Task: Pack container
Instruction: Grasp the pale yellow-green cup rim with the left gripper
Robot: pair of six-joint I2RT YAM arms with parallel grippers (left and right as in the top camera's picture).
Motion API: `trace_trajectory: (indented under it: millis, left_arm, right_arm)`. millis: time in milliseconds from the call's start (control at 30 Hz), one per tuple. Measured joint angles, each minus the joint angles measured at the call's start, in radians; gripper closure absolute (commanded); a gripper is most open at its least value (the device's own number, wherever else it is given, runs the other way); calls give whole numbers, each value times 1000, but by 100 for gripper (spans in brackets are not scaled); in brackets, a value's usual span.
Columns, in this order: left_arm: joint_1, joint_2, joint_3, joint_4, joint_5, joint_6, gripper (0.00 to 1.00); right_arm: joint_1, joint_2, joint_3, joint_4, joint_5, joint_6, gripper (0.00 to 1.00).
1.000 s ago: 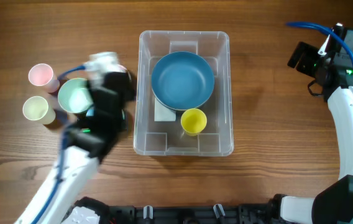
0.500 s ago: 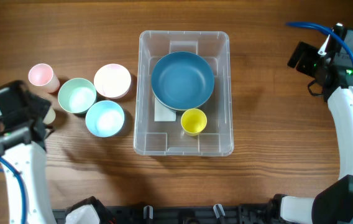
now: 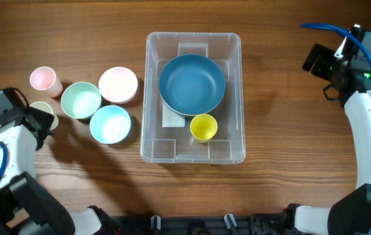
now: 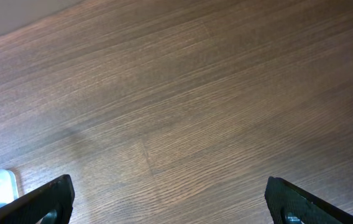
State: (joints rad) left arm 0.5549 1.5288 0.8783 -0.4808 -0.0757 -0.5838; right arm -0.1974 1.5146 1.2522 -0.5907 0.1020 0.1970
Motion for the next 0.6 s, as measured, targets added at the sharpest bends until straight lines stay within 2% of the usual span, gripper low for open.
trace_trajectory:
  millis: [133,367,533,600]
  left_arm:
    - [0,6,0,16,3,-1,96]
    - [0,-23,0,-13,7,2,96]
    - [2,-179,0,-117,46,2,96]
    - [2,-290,0,-126,116,7,96]
  right_arm:
    - [0,0,0,0,0,0,0]
    - [0,0,0,0,0,0,0]
    - [0,0,0,0,0,0,0]
    - [0,0,0,0,0,0,0]
